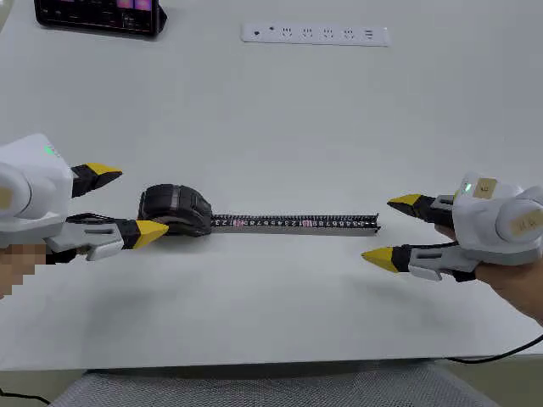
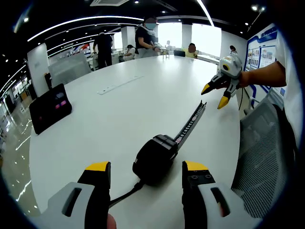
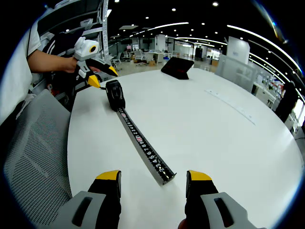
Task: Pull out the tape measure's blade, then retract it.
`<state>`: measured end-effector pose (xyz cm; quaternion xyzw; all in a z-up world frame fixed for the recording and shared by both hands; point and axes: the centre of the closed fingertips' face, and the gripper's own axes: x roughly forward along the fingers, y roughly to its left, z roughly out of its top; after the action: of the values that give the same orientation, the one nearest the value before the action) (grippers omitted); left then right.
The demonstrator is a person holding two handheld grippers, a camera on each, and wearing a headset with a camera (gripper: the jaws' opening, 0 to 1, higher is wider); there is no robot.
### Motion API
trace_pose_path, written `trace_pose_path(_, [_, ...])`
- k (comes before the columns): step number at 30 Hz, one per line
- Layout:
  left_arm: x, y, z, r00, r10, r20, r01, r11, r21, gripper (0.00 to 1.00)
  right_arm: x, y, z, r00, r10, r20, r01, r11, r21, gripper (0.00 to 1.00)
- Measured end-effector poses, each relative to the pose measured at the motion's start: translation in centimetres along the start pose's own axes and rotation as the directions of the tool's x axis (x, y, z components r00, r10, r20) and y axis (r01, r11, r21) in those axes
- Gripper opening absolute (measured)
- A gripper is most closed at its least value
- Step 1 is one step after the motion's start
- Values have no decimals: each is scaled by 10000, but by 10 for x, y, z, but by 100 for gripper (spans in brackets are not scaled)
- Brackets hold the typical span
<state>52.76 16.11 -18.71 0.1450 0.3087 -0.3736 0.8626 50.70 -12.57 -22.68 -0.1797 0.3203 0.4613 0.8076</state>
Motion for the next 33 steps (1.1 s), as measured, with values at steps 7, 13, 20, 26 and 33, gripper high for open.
trace_pose_path(7, [-6,-6,-7,9999,14,148,-11,9997,-224,63,-3,5,1,9996,-227,141,224,9996,173,59])
trace_pose_path(13, [-14,-16,-11,9988,-153,473,173,9990,-419,70,-9,8,2,9989,-417,235,408,9985,359,64])
trace_pose_path(20, [-21,-22,-20,9977,-231,630,280,9966,-780,75,-12,15,-3,9989,-453,124,447,9981,427,67])
trace_pose_path(26, [-27,-23,-26,9976,-130,685,198,9949,-992,78,-14,16,-6,9986,-521,25,519,9975,483,69])
trace_pose_path(33, [-30,-32,-27,9961,32,878,61,9944,-1057,78,-17,20,-7,9979,-631,155,622,9966,546,72])
